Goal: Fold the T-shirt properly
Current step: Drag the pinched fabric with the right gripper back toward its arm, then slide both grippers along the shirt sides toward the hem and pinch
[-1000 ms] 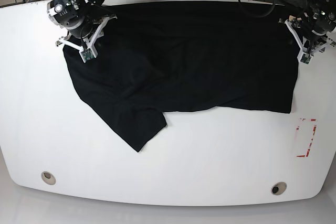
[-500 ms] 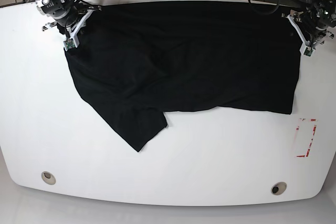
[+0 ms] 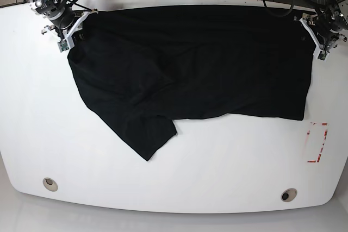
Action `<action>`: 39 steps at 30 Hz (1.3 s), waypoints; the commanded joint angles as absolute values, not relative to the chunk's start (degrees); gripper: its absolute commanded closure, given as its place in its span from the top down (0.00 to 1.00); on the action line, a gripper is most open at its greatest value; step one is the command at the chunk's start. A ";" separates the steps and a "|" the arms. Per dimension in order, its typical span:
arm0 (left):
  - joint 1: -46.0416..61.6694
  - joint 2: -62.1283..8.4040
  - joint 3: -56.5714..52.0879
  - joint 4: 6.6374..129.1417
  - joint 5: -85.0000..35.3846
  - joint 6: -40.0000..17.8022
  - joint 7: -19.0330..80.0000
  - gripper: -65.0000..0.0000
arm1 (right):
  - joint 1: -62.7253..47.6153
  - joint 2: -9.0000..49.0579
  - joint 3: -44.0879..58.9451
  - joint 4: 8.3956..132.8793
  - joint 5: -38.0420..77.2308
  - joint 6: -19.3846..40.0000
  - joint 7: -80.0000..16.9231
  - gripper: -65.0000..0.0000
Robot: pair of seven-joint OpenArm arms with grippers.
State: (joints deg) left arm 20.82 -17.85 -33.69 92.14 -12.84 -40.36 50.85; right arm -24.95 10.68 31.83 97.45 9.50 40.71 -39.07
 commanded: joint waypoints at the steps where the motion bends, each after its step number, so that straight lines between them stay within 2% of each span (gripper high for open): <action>1: 21.14 -18.86 -33.89 92.26 -10.42 -40.00 52.44 0.50 | -25.98 11.12 31.87 97.80 6.29 40.00 -43.56 0.14; 11: 20.97 -18.33 -33.71 100.88 -10.68 -40.00 53.32 0.51 | -26.07 10.51 31.43 108.44 6.55 40.00 -43.82 0.15; 17: 16.31 -16.40 -33.89 105.10 -10.77 -40.00 59.74 0.51 | -22.37 7.96 31.34 112.40 6.46 40.00 -47.43 0.15; 19: 14.99 -16.40 -33.89 106.51 -10.77 -40.00 61.85 0.51 | -20.26 7.87 31.34 112.48 6.20 40.00 -49.01 0.18; 22: 13.58 -16.31 -33.89 108.79 -10.77 -40.00 63.87 0.51 | -16.48 7.78 31.34 112.40 6.20 40.00 -50.51 0.31; 26: 9.71 -15.25 -33.89 110.81 -10.77 -40.00 65.54 0.51 | -10.51 6.99 31.34 110.02 6.02 40.00 -50.86 0.58; 31: 5.32 -15.25 -33.98 110.99 -10.68 -40.00 66.68 0.51 | -2.95 7.08 31.34 104.22 5.93 40.00 -50.86 0.81; 34: 2.42 -15.25 -33.98 110.90 -10.51 -40.00 66.77 0.51 | 2.07 8.13 31.34 98.68 4.35 40.00 -50.86 0.88; 36: 1.01 -15.25 -33.89 110.81 -10.51 -40.00 66.86 0.52 | 5.05 8.40 31.34 94.90 2.95 40.00 -50.68 0.89; 39: -1.27 -15.25 -33.89 110.46 -10.42 -40.00 67.74 0.60 | 9.71 8.57 31.34 88.13 0.75 40.00 -49.80 0.89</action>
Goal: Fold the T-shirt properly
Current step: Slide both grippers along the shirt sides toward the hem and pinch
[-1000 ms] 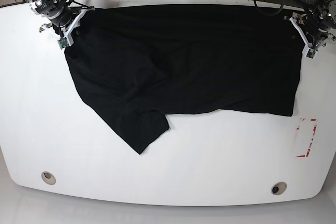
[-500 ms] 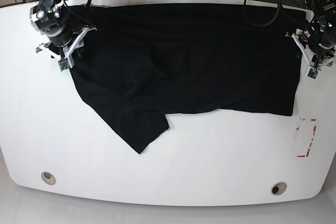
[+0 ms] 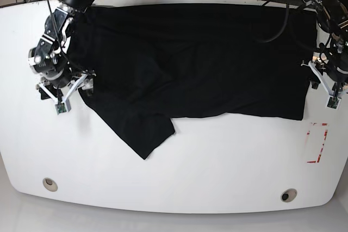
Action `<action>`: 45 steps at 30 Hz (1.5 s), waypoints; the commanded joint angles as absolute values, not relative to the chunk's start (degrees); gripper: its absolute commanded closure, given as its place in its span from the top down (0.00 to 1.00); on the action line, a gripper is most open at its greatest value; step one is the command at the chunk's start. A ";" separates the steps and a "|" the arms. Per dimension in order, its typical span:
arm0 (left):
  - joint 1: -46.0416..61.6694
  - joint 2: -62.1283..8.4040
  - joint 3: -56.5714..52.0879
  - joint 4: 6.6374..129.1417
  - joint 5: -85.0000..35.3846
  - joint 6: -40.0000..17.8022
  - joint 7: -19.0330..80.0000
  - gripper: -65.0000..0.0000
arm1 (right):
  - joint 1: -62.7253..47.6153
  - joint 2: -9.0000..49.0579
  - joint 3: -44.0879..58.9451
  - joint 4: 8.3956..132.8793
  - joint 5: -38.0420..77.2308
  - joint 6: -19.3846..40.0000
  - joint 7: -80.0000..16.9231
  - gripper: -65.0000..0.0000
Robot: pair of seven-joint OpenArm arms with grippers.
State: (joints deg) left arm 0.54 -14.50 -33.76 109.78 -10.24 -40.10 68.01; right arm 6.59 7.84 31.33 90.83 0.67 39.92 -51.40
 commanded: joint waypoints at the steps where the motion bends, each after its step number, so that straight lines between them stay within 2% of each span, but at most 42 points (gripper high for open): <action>1: -1.80 -15.25 -33.89 110.29 -10.42 -40.00 67.91 0.62 | 10.51 8.57 31.34 86.90 0.48 40.00 -49.19 0.89; 4: -3.91 -15.25 -33.89 108.97 -10.42 -40.00 67.82 0.67 | 13.49 8.57 31.43 81.19 -0.84 40.00 -45.41 0.89; 11: -7.69 -15.69 -33.89 104.40 -10.33 -40.00 67.82 0.67 | 17.98 8.57 31.34 71.16 -1.98 40.00 -41.89 0.89; 26: -11.56 -20.88 -33.98 94.81 -10.33 -40.00 66.24 0.67 | 16.04 6.29 31.43 70.02 -1.71 40.00 -39.69 0.86; 31: -12.88 -21.32 -33.98 90.42 -10.33 -40.00 63.34 0.67 | 14.90 6.11 31.43 70.02 -1.71 40.00 -39.25 0.68; 37: -14.64 -22.37 -33.80 83.21 -10.33 -40.00 60.53 0.67 | 14.20 6.02 31.43 70.02 -1.71 40.00 -37.93 0.28; 40: -16.04 -22.37 -33.80 79.69 -10.33 -40.00 59.38 0.67 | 14.11 6.02 31.43 70.02 -1.71 40.00 -37.85 0.11; 42: -17.01 -22.37 -33.71 77.23 -10.33 -40.00 57.89 0.67 | 14.11 6.02 31.43 70.02 -1.71 40.00 -37.85 0.03; 45: -18.42 -22.46 -33.63 73.54 -10.33 -40.00 55.43 0.68 | 14.11 6.02 31.43 70.02 -1.71 40.00 -37.85 0.00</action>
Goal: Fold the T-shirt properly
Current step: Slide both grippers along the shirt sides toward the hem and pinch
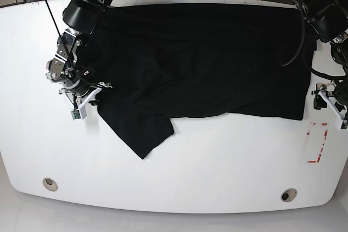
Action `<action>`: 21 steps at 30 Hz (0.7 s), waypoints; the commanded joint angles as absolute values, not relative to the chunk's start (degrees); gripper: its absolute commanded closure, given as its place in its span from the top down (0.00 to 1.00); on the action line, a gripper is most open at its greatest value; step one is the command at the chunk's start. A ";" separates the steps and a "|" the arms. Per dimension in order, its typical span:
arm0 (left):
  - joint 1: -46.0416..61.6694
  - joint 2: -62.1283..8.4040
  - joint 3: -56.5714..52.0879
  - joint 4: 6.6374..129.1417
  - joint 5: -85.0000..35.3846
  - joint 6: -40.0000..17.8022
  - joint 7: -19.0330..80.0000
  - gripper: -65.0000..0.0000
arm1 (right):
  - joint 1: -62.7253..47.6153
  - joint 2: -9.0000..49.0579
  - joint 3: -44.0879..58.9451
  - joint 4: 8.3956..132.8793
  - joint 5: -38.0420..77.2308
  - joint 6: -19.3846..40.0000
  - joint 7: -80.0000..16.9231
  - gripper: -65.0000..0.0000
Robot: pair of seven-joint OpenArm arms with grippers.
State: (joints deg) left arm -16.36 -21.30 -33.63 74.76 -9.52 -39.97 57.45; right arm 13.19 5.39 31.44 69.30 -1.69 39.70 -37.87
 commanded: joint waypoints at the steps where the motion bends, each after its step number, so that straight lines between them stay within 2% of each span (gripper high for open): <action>1: -18.95 -22.46 -33.63 72.40 -10.33 -40.00 54.81 0.68 | 14.20 6.02 31.43 70.02 -1.71 40.00 -37.85 0.00; 5: -21.76 -22.46 -33.01 66.33 -10.33 -40.00 53.14 0.68 | 14.20 6.02 31.43 70.02 -1.71 40.00 -37.85 0.00; 9: -24.92 -22.46 -30.11 60.26 -10.33 -40.00 51.82 0.74 | 14.20 6.02 31.43 70.11 -1.71 40.00 -37.85 0.00; 16: -26.51 -22.46 -28.53 53.23 -10.42 -34.24 46.20 0.77 | 14.20 6.02 31.43 70.11 -1.71 40.00 -37.85 0.00; 21: -26.68 -22.46 -27.65 49.10 -10.42 -33.45 43.30 0.77 | 14.20 6.02 31.43 70.11 -1.71 40.00 -37.85 0.00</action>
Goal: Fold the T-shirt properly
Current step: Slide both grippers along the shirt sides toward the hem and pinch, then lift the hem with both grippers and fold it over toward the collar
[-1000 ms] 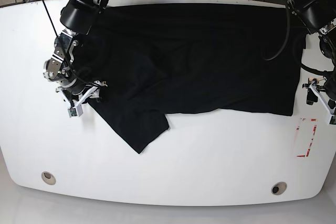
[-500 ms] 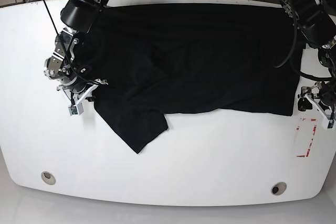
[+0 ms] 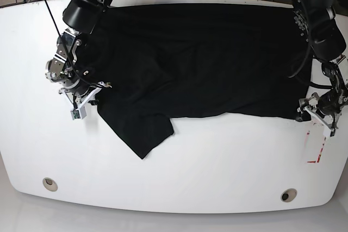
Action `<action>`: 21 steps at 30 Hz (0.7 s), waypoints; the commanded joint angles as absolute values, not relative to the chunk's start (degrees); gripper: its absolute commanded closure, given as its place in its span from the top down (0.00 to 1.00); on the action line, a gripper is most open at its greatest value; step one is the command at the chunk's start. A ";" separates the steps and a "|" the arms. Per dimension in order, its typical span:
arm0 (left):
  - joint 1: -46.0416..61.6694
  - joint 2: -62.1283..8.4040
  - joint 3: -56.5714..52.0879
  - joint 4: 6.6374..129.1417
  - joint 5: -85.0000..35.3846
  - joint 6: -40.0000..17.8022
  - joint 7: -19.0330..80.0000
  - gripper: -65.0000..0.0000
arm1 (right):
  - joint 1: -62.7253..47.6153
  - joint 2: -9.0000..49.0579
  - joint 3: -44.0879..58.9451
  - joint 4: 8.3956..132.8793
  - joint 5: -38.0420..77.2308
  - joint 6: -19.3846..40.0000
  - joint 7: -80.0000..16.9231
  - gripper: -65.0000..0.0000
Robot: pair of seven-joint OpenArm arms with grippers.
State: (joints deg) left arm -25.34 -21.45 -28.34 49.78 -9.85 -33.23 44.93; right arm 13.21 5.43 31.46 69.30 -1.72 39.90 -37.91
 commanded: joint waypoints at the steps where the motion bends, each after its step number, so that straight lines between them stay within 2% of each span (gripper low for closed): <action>1: -26.68 -22.46 -27.21 48.57 -10.42 -33.45 43.03 0.77 | 14.20 6.02 31.43 70.11 -1.71 40.00 -37.85 0.00; 16: -26.59 -22.11 -21.58 44.53 -10.42 -33.45 39.78 0.75 | 14.20 6.02 31.34 70.20 -1.71 40.00 -37.85 0.00; 18: -26.59 -22.02 -20.88 44.53 -10.42 -33.45 39.78 0.68 | 14.20 6.02 31.34 70.29 -1.71 40.00 -37.85 0.00; 21: -26.59 -21.93 -19.74 44.53 -10.42 -33.45 39.60 0.48 | 14.29 6.02 31.34 70.29 -1.71 40.00 -37.85 0.00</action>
State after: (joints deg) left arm -25.50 -21.39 -20.34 44.07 -10.13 -33.21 39.53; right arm 13.21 5.41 31.44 69.32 -1.72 39.92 -37.91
